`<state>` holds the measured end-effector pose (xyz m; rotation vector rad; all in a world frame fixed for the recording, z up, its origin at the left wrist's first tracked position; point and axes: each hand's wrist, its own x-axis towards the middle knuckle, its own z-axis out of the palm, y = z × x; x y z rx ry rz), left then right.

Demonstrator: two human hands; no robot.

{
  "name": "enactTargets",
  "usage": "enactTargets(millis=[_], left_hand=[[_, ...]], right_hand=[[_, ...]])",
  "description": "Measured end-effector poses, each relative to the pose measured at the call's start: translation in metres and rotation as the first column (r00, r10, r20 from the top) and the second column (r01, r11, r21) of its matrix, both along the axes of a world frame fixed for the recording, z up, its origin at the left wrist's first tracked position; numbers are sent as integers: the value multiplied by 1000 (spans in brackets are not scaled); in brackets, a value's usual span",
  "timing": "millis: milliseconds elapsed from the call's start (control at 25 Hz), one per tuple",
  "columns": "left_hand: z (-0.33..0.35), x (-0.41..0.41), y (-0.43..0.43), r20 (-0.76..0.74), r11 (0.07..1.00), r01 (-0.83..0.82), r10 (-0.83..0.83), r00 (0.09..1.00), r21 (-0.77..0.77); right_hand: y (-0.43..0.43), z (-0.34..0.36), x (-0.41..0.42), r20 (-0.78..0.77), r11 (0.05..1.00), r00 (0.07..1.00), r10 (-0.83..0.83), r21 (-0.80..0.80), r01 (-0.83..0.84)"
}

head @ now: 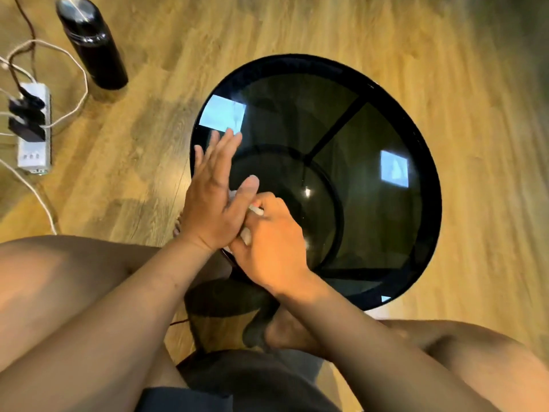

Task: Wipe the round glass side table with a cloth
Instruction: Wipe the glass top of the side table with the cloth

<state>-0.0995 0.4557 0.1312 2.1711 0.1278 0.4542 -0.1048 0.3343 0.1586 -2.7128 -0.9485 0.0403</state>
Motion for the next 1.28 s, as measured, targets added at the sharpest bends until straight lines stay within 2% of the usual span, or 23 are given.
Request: enactTargets(millis=[80, 120, 200, 280, 360, 440, 520, 600, 680, 720, 800, 840, 1000, 1160, 1280], left_hand=[[-1, -1, 0, -22, 998, 21, -19, 1000, 64], [-2, -2, 0, -40, 991, 25, -20, 999, 134], [-4, -1, -3, -66, 973, 6, 9, 998, 229], [-7, 1, -3, -73, 967, -23, 42, 996, 253], [-8, 2, -3, -71, 968, -37, 57, 996, 248], [-8, 2, -3, -65, 971, -47, 64, 996, 236], [-8, 2, -4, -57, 974, -40, 54, 997, 223], [-7, 2, -3, -35, 980, -42, 50, 998, 195], [-5, 1, -2, 6, 991, -35, 34, 999, 126], [-4, -1, -2, 29, 997, -31, 29, 999, 77], [-2, -1, -3, 61, 999, -31, 32, 998, -16], [-2, -2, -3, 74, 999, -33, 35, 997, -38], [-7, -1, -4, 78, 998, -59, 58, 995, 10], [-11, 1, -6, 32, 989, -99, 96, 995, 107], [-12, 3, -6, 2, 985, -115, 116, 993, 126]], right_hand=[[-31, 3, 20, 32, 995, 996, 82, -51, -80], [-59, 3, 34, 64, 998, 998, 23, -63, -19], [-130, 2, 75, 126, 966, 965, -231, -87, 243], [-204, 6, 123, 122, 856, 873, -473, -174, 488], [-242, 13, 153, 101, 729, 753, -650, -194, 656], [-231, 12, 155, 126, 651, 678, -724, -200, 732], [-194, 11, 128, 164, 702, 727, -667, -189, 687], [-137, 7, 78, 124, 829, 833, -539, -96, 551], [-75, 2, 22, 20, 956, 955, -294, -13, 295], [-49, 0, 3, -3, 990, 991, -137, 19, 137], [-23, -4, 9, 49, 988, 991, 121, 90, -125], [-17, -4, 23, 88, 975, 979, 183, 108, -192], [23, -3, 116, 109, 983, 978, 175, 33, -180], [92, -14, 217, 179, 1000, 984, -17, -8, 19], [102, -20, 227, 169, 989, 976, -140, -24, 146]])
